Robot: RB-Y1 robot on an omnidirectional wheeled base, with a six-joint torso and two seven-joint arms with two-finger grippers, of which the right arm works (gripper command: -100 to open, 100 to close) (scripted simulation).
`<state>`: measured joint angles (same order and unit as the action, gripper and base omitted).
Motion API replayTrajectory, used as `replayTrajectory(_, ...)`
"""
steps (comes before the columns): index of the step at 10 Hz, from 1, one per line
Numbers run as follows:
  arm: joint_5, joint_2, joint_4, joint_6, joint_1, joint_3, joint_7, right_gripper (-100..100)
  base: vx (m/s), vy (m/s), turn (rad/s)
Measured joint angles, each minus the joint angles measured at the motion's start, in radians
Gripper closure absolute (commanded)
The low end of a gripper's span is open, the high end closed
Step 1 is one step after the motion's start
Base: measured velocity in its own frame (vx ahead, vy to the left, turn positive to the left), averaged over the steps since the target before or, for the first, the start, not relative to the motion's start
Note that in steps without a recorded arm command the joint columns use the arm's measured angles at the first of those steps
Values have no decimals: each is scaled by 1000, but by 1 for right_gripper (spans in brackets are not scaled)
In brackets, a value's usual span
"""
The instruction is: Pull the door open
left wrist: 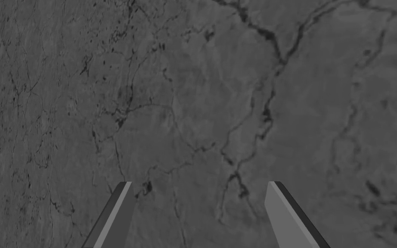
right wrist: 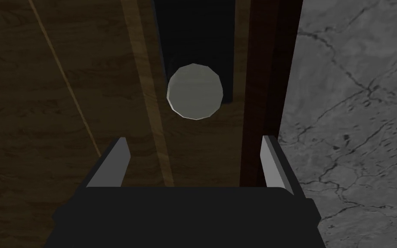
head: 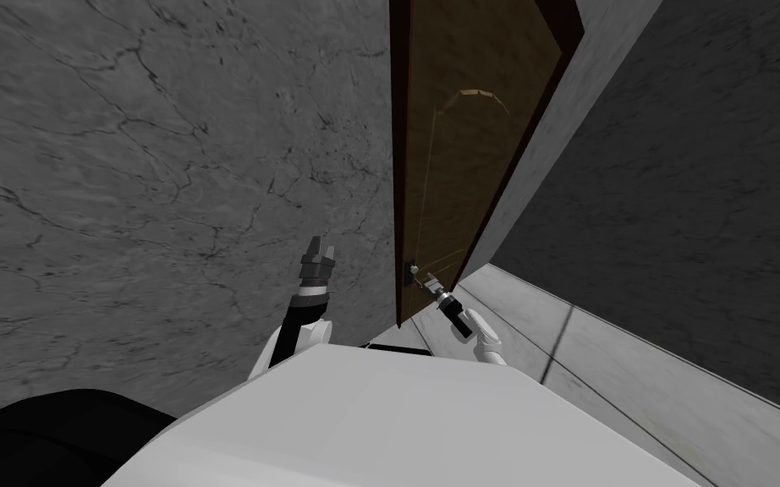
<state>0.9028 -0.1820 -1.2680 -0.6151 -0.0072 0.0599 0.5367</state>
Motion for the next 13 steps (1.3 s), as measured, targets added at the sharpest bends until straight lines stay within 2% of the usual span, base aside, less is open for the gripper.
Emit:
replayTrajectory(4,5,30,25,26,-25,5,22,-100,96,23,52)
replayTrajectory(5,5,30,25,27,-24,5,22,100,47,-14,142)
replayTrajectory(6,4,31,24,26,-24,5,22,100,27,-67,62)
replayTrajectory(7,4,35,17,7,-12,14,24,100,6,-24,6)
replayTrajectory(8,4,36,15,-1,-9,17,24,100,-2,5,-13)
replayTrajectory(10,4,35,14,-2,-10,16,24,100,-3,10,-5)
replayTrajectory(13,9,33,4,-11,-2,19,35,100,-42,-103,67)
